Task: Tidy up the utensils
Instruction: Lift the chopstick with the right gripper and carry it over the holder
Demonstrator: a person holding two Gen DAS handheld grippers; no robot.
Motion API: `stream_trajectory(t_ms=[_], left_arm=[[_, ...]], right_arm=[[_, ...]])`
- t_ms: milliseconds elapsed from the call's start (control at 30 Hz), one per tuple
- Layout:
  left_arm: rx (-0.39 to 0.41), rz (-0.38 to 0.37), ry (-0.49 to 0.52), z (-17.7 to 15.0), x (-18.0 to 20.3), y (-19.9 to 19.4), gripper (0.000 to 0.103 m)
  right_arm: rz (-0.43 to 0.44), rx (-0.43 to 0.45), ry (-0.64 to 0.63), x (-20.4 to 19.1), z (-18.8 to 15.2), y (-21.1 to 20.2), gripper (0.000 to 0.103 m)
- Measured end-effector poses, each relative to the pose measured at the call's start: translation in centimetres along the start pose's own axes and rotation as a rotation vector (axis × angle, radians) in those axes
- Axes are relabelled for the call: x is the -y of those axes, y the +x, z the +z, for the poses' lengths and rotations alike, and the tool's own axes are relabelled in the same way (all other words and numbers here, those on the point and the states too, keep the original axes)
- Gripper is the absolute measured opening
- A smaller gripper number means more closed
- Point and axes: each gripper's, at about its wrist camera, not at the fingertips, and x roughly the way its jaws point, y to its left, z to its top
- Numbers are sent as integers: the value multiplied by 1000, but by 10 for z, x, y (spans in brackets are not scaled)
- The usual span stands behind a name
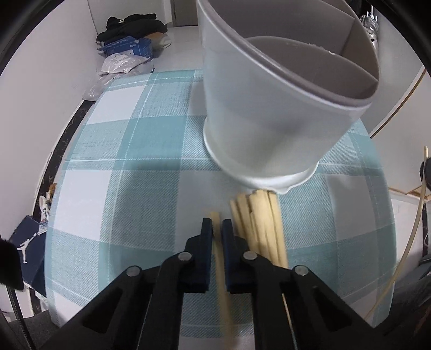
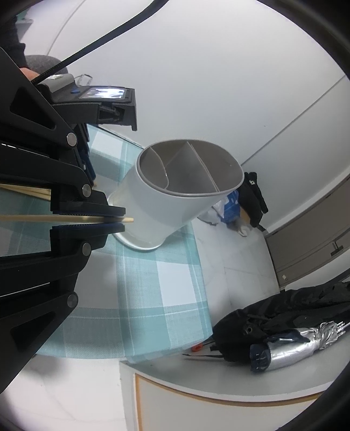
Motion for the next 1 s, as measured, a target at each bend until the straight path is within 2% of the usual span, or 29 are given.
stream_trajectory(t_ms=[100,433,633,733,1000], left_arm=[[31,-5,-4,3,-3,-5,4],[314,-49,-37,2,-20,-78,3],[427,-90,12,-2,-16,-112,3],[458,-108,33,1,-11,-119,3],[475,-125,43,2,-15,-130,3]], right_arm=[[-7,14,-11,-1,0,-4,4],[-17,102,-102,-22,-2,-19,4],[-15,159,-156,-40,-4,-26,4],[-24,182,-184,-49,-5,-29,4],[-34,220,-236,-64,-6,-34,3]])
